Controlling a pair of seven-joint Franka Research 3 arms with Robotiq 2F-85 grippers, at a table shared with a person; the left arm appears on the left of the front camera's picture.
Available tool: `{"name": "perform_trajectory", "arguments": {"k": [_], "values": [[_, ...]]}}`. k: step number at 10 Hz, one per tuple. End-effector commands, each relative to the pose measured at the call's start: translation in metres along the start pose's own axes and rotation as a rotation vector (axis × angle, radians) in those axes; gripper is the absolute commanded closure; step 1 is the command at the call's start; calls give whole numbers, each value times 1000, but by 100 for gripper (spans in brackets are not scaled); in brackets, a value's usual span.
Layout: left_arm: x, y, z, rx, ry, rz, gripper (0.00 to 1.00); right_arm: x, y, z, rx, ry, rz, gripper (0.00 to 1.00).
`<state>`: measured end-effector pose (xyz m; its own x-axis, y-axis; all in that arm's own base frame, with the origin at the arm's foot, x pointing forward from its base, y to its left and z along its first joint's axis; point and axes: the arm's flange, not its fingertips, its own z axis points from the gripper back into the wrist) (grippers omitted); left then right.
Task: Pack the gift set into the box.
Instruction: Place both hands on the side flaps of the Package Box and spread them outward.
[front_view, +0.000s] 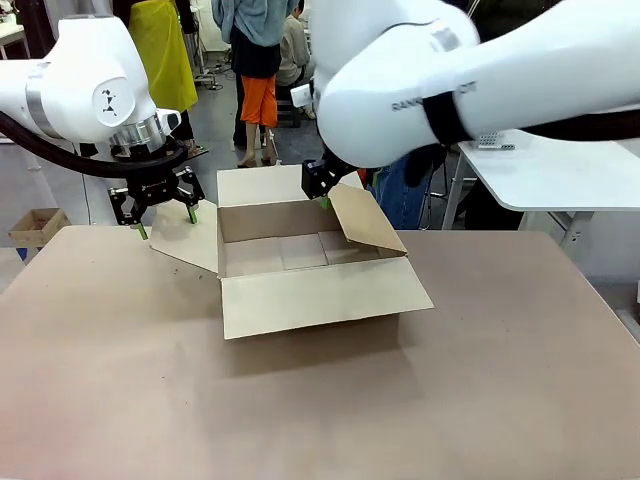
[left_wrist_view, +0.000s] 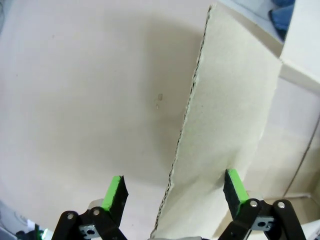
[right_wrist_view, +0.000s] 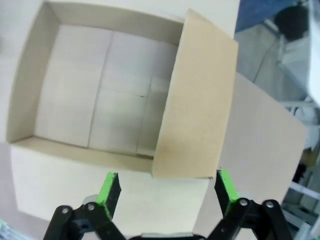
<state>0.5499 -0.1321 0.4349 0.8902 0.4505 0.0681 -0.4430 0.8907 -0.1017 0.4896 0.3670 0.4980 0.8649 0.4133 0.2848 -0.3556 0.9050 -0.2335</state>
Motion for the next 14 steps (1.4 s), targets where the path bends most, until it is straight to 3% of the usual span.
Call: {"name": "perform_trajectory", "arguments": {"k": [1, 3, 5, 14], "values": [[-1, 0, 3, 13, -6, 10, 0, 58, 33, -17, -50, 97, -78, 0], [-1, 0, 3, 13, -6, 10, 0, 80, 50, -61, -153, 113, -134, 0], [-1, 0, 3, 13, -6, 10, 0, 87, 44, -77, -258, 73, -196, 0], [-1, 0, 3, 13, -6, 10, 0, 77, 26, -90, -269, 155, -143, 0]]}}
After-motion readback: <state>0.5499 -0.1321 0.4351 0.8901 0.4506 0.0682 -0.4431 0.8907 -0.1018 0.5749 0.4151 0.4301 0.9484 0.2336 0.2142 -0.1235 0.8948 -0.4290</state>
